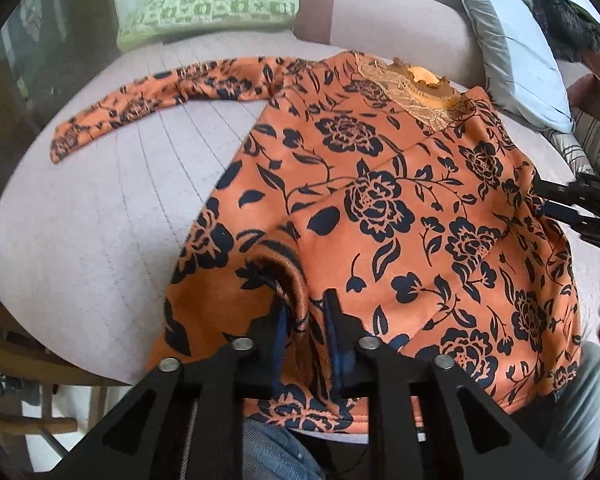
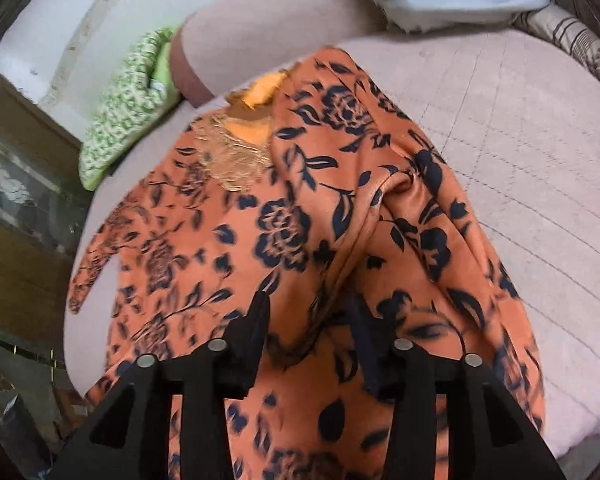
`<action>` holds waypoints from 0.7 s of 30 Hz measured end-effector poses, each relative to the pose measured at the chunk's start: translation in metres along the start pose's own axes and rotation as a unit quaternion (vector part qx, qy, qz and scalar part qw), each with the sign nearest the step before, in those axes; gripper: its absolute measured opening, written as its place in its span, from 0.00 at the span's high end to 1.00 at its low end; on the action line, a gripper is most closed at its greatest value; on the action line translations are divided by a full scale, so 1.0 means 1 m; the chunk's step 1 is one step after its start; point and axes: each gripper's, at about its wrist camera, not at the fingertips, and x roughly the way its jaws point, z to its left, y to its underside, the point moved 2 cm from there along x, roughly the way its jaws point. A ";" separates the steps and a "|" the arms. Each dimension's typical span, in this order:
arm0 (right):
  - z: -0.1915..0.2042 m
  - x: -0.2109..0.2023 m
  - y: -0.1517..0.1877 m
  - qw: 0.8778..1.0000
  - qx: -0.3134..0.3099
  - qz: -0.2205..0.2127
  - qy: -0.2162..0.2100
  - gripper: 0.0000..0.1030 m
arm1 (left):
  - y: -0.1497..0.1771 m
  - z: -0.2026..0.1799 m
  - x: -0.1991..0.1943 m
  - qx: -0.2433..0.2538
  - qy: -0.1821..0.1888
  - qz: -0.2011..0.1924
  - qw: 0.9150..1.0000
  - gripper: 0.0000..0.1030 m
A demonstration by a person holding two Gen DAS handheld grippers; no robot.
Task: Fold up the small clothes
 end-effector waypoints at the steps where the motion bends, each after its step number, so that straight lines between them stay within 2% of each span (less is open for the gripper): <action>1: 0.003 -0.011 0.005 1.000 -0.004 -0.003 -0.006 0.57 | 0.002 -0.001 -0.008 0.002 -0.005 -0.008 1.000 0.74; 3: 0.011 -0.029 0.012 1.000 -0.016 -0.012 -0.012 0.57 | 0.003 -0.003 -0.026 0.007 -0.015 -0.029 0.999 0.71; 7: 0.037 -0.066 0.024 0.997 -0.064 -0.047 0.005 0.56 | 0.007 -0.005 -0.057 0.005 -0.026 -0.057 0.998 0.52; 8: 0.045 -0.076 0.027 0.995 -0.079 -0.057 0.006 0.56 | 0.008 -0.005 -0.067 0.001 -0.031 -0.066 0.997 0.50; 10: 0.061 -0.092 0.031 0.992 -0.099 -0.077 0.005 0.50 | 0.009 -0.003 -0.083 -0.006 -0.028 -0.079 0.997 0.47; 14: 0.099 -0.121 0.035 0.984 -0.133 -0.116 -0.022 0.40 | 0.009 0.007 -0.110 -0.029 -0.023 -0.102 0.994 0.40; 16: 0.121 -0.129 0.035 0.978 -0.158 -0.130 -0.031 0.30 | 0.005 0.024 -0.117 -0.059 -0.008 -0.105 0.993 0.40; 18: 0.145 -0.131 0.033 0.974 -0.175 -0.136 -0.046 0.29 | 0.000 0.054 -0.119 -0.113 0.010 -0.101 0.988 0.40; 21: 0.176 -0.123 0.025 0.972 -0.182 -0.110 -0.097 0.29 | -0.009 0.109 -0.112 -0.199 0.038 -0.094 0.975 0.40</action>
